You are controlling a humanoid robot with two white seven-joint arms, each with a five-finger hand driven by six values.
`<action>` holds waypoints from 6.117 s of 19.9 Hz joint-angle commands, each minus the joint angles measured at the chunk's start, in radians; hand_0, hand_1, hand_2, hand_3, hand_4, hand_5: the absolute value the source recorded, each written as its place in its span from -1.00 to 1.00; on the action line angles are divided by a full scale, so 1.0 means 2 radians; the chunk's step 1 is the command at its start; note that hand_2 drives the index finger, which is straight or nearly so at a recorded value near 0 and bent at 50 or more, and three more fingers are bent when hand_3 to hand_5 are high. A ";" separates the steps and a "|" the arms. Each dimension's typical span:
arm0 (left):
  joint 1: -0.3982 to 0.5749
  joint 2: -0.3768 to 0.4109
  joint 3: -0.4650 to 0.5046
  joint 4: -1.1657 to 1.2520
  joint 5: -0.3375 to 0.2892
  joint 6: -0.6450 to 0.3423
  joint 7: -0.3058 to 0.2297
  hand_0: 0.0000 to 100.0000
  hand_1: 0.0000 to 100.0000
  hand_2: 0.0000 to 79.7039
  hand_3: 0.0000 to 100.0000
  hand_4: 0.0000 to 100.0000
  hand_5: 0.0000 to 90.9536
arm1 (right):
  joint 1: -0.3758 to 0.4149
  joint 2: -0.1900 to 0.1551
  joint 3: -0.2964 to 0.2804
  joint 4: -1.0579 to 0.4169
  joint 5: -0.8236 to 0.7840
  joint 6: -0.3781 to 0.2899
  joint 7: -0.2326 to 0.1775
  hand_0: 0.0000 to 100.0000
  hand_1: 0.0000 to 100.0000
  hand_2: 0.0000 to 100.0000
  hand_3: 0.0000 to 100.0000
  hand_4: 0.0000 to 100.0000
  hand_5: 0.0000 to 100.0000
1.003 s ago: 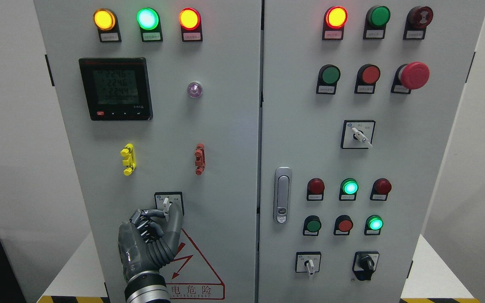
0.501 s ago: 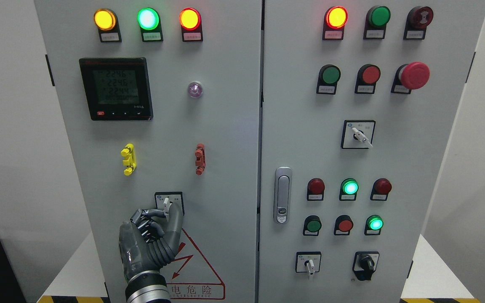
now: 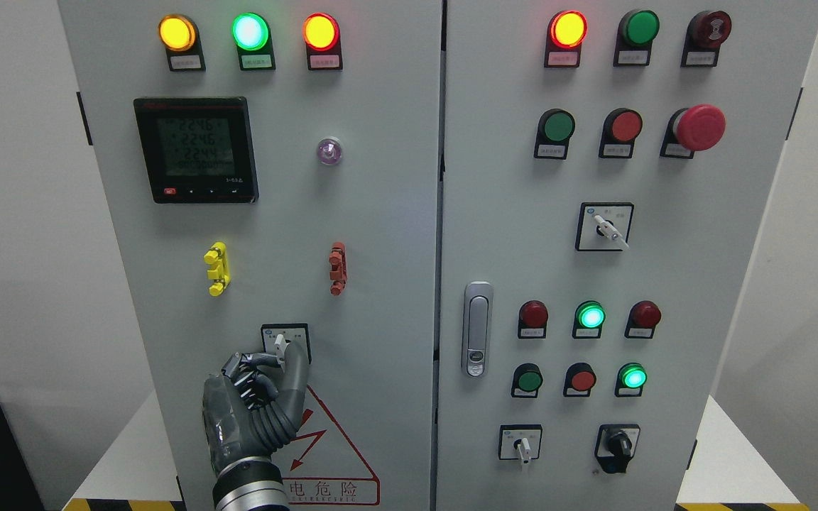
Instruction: Turn on light switch 1
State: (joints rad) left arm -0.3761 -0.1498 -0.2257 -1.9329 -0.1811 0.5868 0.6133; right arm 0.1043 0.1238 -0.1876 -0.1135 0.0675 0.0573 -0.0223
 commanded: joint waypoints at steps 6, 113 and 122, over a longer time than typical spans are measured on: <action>0.000 0.001 -0.003 0.000 0.001 -0.002 -0.003 -0.05 0.08 0.57 1.00 1.00 0.95 | 0.000 0.000 0.000 0.000 0.000 0.000 0.000 -1.00 -1.00 -1.00 -1.00 -1.00 -1.00; 0.262 0.037 0.128 0.882 0.055 -0.276 -0.363 -0.72 -1.00 -1.00 -1.00 -1.00 -1.00 | 0.000 -0.001 0.000 0.000 0.000 0.000 0.000 -1.00 -1.00 -1.00 -1.00 -1.00 -1.00; 0.244 0.037 0.128 0.910 0.057 -0.279 -0.350 -0.69 -1.00 -1.00 -1.00 -1.00 -1.00 | 0.000 0.000 0.000 0.000 0.000 0.000 0.000 -1.00 -1.00 -1.00 -1.00 -1.00 -1.00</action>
State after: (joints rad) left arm 0.1308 -0.0715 0.0104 -0.2575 -0.0688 0.0349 -0.0891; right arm 0.1043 0.1239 -0.1875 -0.1136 0.0675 0.0569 -0.0223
